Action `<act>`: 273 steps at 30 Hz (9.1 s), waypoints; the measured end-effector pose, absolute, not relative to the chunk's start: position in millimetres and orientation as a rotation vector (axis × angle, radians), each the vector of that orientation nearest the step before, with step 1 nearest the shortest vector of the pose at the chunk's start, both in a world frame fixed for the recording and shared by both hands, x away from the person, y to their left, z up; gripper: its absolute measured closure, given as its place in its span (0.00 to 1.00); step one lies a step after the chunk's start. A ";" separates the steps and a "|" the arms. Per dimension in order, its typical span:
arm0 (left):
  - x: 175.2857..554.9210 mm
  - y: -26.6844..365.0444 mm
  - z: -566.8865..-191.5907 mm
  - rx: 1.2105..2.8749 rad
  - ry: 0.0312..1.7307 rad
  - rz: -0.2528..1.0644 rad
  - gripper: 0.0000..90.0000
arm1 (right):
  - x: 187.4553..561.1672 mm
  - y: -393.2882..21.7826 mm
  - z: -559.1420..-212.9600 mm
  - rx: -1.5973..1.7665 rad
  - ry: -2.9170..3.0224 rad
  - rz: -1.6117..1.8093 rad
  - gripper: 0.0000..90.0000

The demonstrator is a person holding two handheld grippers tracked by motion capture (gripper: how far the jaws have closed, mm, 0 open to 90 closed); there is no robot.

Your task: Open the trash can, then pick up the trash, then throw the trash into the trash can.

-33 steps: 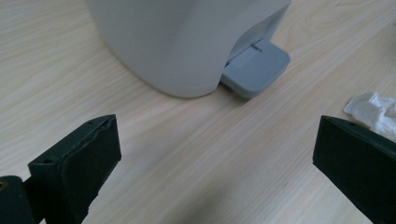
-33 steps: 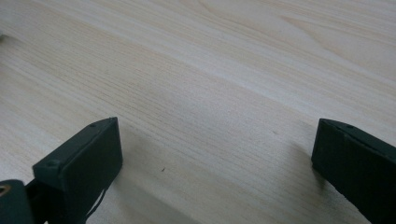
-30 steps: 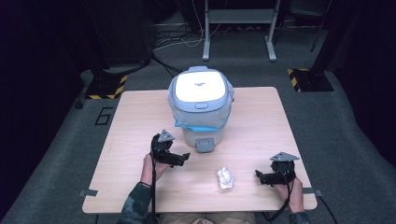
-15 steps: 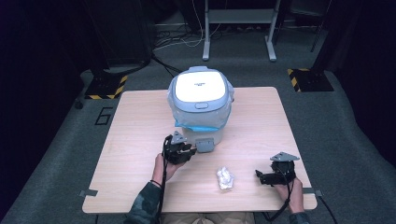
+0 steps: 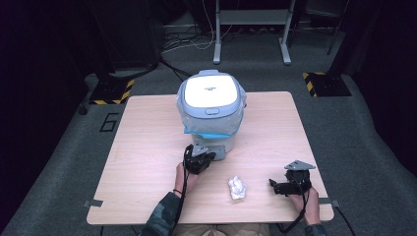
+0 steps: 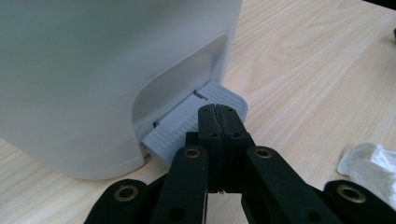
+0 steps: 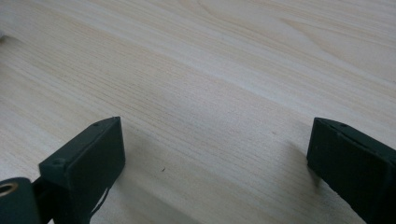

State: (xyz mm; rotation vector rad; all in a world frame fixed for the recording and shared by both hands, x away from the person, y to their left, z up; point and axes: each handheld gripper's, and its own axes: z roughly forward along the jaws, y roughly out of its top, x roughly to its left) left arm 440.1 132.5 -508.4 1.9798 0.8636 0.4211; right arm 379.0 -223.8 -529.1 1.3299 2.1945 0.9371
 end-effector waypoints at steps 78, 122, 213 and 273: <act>446.6 129.3 -525.2 2.022 0.843 0.393 1.00 | 377.9 -223.8 -527.6 1.375 2.152 0.912 0.01; 450.1 131.0 -525.1 2.033 0.815 0.384 1.00 | 355.2 -101.6 -500.9 0.949 2.532 1.060 0.00; 452.6 133.2 -525.3 2.009 0.836 0.337 1.00 | 379.7 -124.5 -439.7 0.946 2.555 1.138 0.63; 456.2 136.8 -524.5 2.025 0.807 0.326 1.00 | 405.2 -133.7 -340.2 0.823 2.540 1.192 0.63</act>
